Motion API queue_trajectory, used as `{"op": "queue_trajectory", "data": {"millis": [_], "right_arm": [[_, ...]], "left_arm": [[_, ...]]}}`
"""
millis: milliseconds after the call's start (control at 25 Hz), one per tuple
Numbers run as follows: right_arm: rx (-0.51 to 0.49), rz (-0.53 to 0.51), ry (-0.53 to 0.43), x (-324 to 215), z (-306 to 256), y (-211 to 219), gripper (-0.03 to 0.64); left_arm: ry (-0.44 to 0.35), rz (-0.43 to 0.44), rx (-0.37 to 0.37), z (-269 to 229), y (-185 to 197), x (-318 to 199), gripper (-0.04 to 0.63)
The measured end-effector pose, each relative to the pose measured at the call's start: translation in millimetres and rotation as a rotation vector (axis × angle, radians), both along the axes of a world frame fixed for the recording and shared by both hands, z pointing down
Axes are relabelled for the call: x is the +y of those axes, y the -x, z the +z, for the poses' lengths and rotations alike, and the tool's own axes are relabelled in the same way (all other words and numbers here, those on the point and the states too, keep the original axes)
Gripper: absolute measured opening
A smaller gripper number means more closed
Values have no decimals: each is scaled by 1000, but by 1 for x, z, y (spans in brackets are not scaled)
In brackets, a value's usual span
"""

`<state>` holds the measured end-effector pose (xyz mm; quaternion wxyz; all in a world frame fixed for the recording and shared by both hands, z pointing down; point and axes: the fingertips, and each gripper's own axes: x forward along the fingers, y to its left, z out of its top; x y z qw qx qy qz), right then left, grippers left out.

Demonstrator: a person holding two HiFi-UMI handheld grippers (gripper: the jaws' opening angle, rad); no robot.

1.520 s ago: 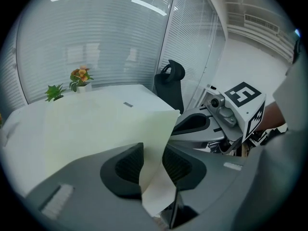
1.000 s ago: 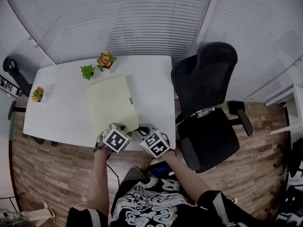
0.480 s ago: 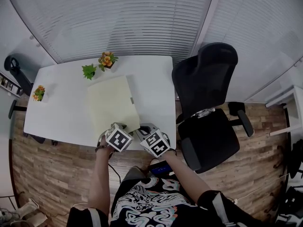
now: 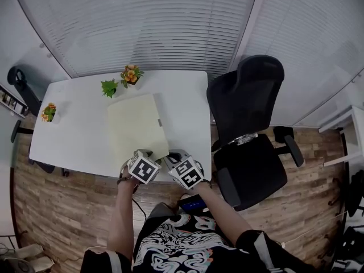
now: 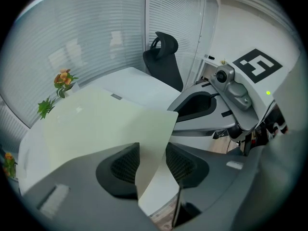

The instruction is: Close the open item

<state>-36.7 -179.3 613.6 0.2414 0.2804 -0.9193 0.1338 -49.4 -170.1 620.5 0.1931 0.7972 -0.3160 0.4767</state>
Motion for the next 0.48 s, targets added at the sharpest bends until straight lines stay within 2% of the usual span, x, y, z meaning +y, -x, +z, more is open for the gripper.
{"op": "queue_trajectory", "data": {"millis": [280, 480], "right_arm": [[1, 11, 2, 0, 1, -1, 2], [-4, 21, 9, -1, 1, -1, 2]], "left_arm": [[-47, -48, 39, -1, 0, -1, 166], [-73, -68, 34, 0, 4, -2, 167]]}}
